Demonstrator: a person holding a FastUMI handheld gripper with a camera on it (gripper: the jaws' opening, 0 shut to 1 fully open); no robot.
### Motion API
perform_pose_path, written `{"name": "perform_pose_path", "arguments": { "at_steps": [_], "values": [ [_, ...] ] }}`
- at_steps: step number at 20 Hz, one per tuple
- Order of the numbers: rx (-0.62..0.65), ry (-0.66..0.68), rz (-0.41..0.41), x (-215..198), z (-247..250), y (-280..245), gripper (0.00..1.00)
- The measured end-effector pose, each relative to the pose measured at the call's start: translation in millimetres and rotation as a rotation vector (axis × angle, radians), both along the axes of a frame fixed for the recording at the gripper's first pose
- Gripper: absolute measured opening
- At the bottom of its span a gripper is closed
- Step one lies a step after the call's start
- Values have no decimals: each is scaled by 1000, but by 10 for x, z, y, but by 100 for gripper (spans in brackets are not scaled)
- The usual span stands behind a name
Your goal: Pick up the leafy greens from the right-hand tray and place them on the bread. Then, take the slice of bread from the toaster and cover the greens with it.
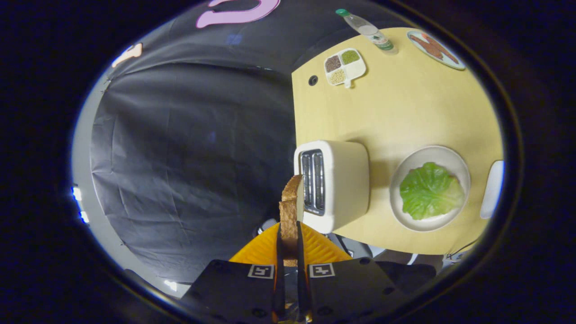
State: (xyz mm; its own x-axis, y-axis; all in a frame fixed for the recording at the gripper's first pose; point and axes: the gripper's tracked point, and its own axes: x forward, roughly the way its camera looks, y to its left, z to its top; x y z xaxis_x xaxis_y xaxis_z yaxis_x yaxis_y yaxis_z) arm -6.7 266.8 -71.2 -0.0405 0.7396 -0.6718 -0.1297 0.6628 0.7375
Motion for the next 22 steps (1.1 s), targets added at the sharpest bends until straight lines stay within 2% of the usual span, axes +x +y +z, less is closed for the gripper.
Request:
{"name": "perform_pose_path", "arguments": {
  "at_steps": [4, 9, 12, 16, 19, 22],
  "values": [
    [2, -3, -22, 9, -339, -505, 14],
    [-50, 0, -79, 198, -1096, -1056, 14],
    [-114, -1, -42, 226, -1467, -1281, 14],
    [-122, 3, 9, 210, -1634, -1287, 14],
    [-98, 13, 19, 227, -1682, -1203, 14],
    [-139, -2, 17, 290, -1853, -1275, 14]
  ]
}}
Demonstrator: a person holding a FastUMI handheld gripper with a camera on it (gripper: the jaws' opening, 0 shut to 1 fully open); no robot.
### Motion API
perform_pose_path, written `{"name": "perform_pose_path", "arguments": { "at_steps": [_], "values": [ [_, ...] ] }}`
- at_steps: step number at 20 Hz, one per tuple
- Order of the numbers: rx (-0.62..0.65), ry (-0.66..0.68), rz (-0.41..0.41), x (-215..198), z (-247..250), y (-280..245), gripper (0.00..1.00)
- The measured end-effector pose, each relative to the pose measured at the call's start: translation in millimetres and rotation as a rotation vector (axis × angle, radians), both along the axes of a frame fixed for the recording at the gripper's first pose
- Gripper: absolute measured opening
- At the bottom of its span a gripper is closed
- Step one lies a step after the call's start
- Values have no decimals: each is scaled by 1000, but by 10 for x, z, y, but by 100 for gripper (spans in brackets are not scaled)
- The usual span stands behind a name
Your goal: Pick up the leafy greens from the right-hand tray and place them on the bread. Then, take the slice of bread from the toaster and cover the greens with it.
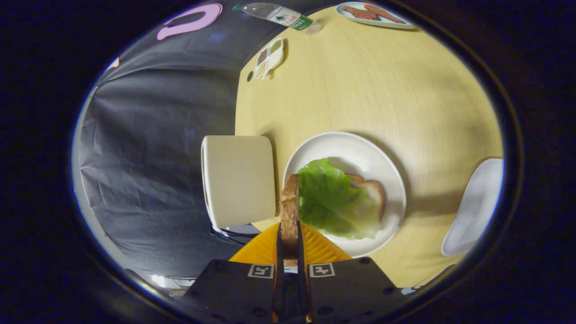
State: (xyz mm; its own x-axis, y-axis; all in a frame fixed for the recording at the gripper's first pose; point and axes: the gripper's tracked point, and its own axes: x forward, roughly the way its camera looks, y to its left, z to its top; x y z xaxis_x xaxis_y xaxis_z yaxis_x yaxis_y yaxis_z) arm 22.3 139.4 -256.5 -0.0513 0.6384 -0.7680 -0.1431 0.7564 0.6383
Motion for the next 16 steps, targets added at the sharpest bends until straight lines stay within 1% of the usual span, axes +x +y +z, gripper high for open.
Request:
{"name": "perform_pose_path", "arguments": {
  "at_steps": [3, 5, 9, 12, 14, 16],
  "values": [
    [-83, -28, -9, 107, -221, -194, 14],
    [-117, -56, -6, 135, -298, -300, 14],
    [-192, -129, 33, 164, -467, -450, 14],
    [-212, -191, 40, 176, -467, -453, 27],
    [-268, -267, 54, 210, -525, -534, 38],
    [-285, -317, 66, 210, -515, -533, 49]
  ]
}}
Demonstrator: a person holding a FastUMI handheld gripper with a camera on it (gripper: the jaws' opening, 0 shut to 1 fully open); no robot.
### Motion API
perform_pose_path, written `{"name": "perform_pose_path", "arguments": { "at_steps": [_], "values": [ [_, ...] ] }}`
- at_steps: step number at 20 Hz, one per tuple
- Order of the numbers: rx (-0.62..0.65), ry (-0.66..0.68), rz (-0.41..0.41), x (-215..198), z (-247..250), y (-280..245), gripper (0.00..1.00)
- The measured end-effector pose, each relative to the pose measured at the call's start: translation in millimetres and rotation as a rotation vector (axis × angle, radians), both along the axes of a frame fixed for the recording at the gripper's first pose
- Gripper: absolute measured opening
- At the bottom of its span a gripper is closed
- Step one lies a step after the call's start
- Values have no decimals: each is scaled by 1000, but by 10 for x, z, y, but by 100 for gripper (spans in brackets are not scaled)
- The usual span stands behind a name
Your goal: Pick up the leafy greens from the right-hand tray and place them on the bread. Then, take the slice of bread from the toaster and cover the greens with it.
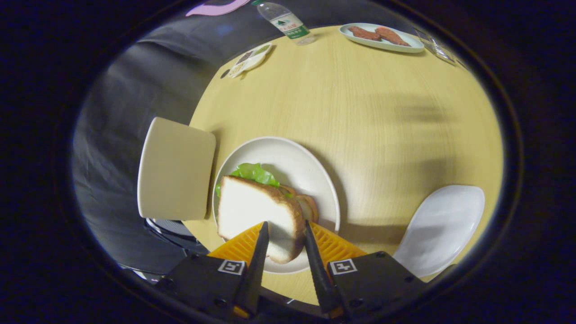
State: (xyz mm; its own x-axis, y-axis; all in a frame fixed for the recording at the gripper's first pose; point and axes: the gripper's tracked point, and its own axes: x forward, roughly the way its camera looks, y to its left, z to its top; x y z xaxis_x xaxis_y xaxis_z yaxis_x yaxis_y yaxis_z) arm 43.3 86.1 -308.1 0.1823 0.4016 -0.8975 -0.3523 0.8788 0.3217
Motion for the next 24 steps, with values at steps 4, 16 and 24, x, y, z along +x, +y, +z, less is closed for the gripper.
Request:
{"name": "perform_pose_path", "arguments": {
  "at_steps": [4, 16, 24],
  "values": [
    [-91, -138, 58, -10, 72, -47, 71],
    [-54, -724, -54, 412, 1333, -280, 99],
    [35, -1146, -180, 453, 2724, -516, 99]
  ]
}}
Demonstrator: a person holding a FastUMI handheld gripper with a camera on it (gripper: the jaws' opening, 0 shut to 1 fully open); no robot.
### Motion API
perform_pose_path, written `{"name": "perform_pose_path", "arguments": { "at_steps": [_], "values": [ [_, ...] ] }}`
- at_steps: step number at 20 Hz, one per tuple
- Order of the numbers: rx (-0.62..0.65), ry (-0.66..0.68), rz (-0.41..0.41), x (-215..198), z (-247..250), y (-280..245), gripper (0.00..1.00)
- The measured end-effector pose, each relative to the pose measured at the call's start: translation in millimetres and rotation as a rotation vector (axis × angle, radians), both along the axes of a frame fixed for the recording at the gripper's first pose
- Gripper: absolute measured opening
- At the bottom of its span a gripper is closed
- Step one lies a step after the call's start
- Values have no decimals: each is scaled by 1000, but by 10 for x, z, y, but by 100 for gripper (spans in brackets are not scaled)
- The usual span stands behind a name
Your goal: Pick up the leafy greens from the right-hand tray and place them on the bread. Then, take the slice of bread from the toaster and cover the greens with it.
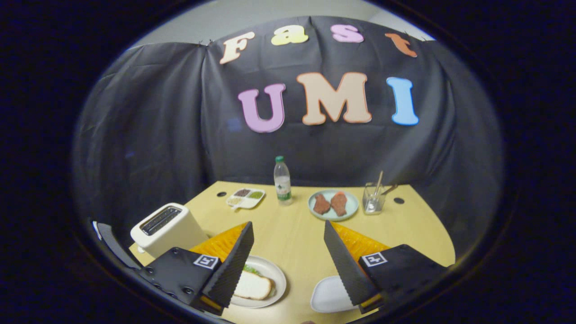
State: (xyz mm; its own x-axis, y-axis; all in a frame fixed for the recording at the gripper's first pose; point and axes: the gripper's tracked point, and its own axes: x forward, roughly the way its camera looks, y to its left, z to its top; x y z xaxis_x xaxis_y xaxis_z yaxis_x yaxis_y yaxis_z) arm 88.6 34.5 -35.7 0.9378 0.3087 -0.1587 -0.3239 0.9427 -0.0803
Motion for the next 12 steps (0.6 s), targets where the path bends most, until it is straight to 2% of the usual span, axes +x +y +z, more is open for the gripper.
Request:
{"name": "perform_pose_path", "arguments": {
  "at_steps": [3, 7, 12],
  "values": [
    [-18, -116, -26, -102, 372, -156, 99],
    [68, -196, -43, -307, 746, -227, 99],
    [98, -223, -76, -455, 789, -422, 99]
  ]
}}
